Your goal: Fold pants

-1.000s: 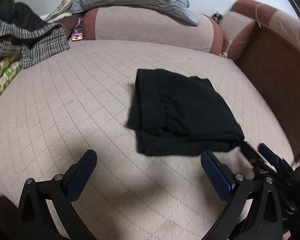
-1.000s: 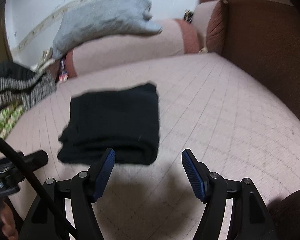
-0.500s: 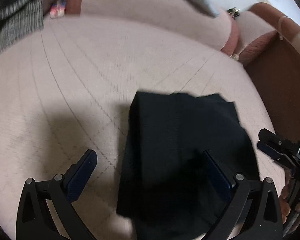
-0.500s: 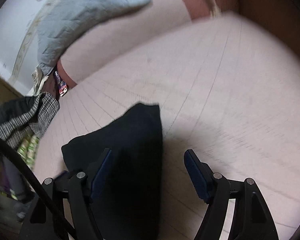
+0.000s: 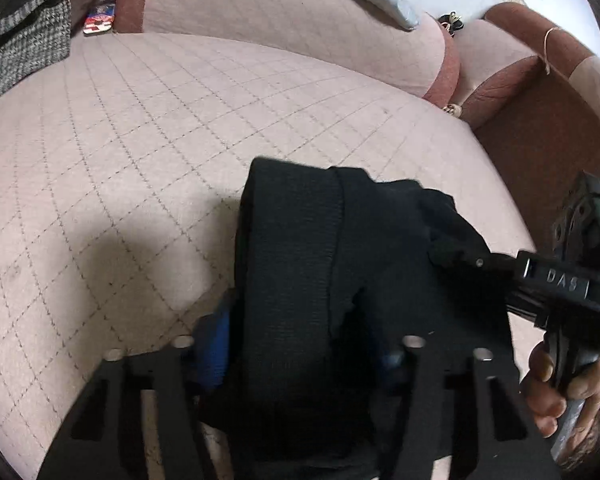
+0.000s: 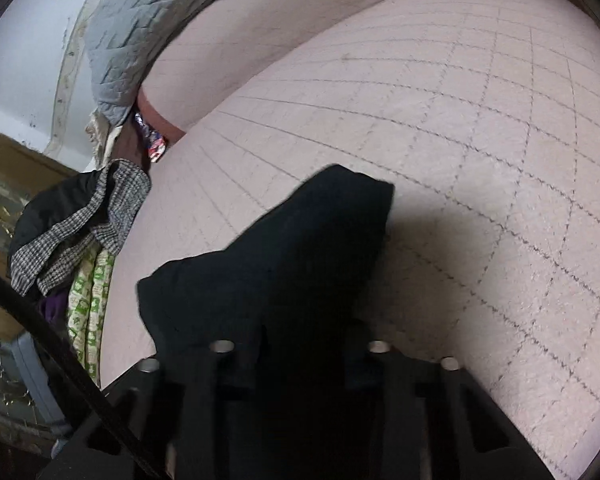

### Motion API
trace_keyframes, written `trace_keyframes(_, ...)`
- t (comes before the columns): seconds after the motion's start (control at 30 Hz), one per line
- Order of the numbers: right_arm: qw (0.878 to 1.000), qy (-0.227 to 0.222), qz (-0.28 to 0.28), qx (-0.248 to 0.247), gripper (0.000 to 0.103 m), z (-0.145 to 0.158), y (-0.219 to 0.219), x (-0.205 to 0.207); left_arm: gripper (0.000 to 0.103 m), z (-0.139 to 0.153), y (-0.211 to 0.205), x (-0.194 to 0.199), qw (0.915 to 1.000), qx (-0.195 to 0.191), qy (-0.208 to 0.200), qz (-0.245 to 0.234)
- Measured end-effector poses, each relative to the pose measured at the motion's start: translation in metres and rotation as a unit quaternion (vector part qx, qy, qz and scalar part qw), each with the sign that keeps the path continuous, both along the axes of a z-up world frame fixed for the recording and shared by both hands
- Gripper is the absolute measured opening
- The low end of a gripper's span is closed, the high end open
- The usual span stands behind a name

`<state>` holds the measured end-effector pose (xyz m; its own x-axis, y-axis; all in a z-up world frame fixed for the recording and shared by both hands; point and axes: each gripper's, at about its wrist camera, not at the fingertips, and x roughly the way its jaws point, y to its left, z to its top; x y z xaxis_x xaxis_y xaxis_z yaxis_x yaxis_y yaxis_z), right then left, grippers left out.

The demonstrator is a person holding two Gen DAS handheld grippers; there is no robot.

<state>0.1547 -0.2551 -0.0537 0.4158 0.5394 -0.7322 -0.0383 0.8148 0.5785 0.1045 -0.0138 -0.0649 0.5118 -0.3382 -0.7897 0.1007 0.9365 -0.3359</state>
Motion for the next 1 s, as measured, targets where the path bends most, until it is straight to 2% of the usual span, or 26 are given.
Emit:
trace_keyframes(0.13, 0.998, -0.055, 0.027, -0.023, 0.024, 0.031, 0.016, -0.006, 0.047, 0.005, 0.007, 0.005, 0.9997, -0.023, 0.008, 0.0)
trace_keyframes(0.27, 0.994, -0.098, 0.027, -0.042, 0.024, 0.051, 0.024, -0.003, 0.047, 0.009, 0.004, 0.023, 0.9993, -0.037, 0.01, 0.003)
trace_keyframes(0.43, 0.994, -0.096, -0.026, -0.035, 0.025, 0.048, 0.004, 0.017, 0.047, 0.014, -0.022, 0.059, 0.9997, -0.018, 0.002, -0.016)
trace_keyframes(0.47, 0.994, -0.094, -0.035, -0.042, 0.029, 0.046, 0.0, 0.022, 0.049, 0.012, -0.026, 0.066, 0.9998, -0.01, 0.003, -0.019)
trace_keyframes(0.53, 0.993, -0.07, -0.067, -0.069, 0.045, 0.035, -0.009, 0.033, 0.056, 0.005, -0.032, 0.077, 0.9997, 0.013, 0.009, -0.016)
trace_keyframes(0.6, 0.992, -0.04, -0.096, -0.073, 0.047, 0.026, -0.023, 0.038, 0.06, 0.001, -0.029, 0.077, 0.9997, -0.004, 0.021, -0.01)
trace_keyframes(0.67, 0.992, -0.038, -0.116, -0.043, 0.047, 0.029, -0.04, 0.037, 0.06, 0.005, -0.02, 0.068, 0.9991, -0.03, 0.028, -0.006)
trace_keyframes(0.7, 0.989, -0.053, -0.135, -0.031, 0.047, 0.038, -0.05, 0.035, 0.06, 0.007, -0.016, 0.063, 0.9989, -0.036, 0.028, -0.008)
trace_keyframes(0.77, 0.985, -0.076, -0.154, -0.001, 0.047, 0.049, -0.062, 0.031, 0.06, 0.017, -0.007, 0.051, 0.9989, -0.04, 0.019, -0.013)
trace_keyframes(0.83, 0.981, -0.087, -0.167, 0.056, 0.047, 0.055, -0.074, 0.031, 0.06, 0.03, 0.002, 0.04, 0.999, -0.044, -0.002, -0.008)
trace_keyframes(0.9, 0.977, -0.085, -0.159, 0.113, 0.047, 0.053, -0.077, 0.042, 0.06, 0.042, 0.005, 0.039, 0.9985, -0.052, -0.017, -0.002)
trace_keyframes(1.0, 0.974, -0.057, -0.122, 0.184, 0.05, 0.038, -0.068, 0.067, 0.06, 0.053, -0.005, 0.052, 0.9979, -0.06, -0.025, -0.003)
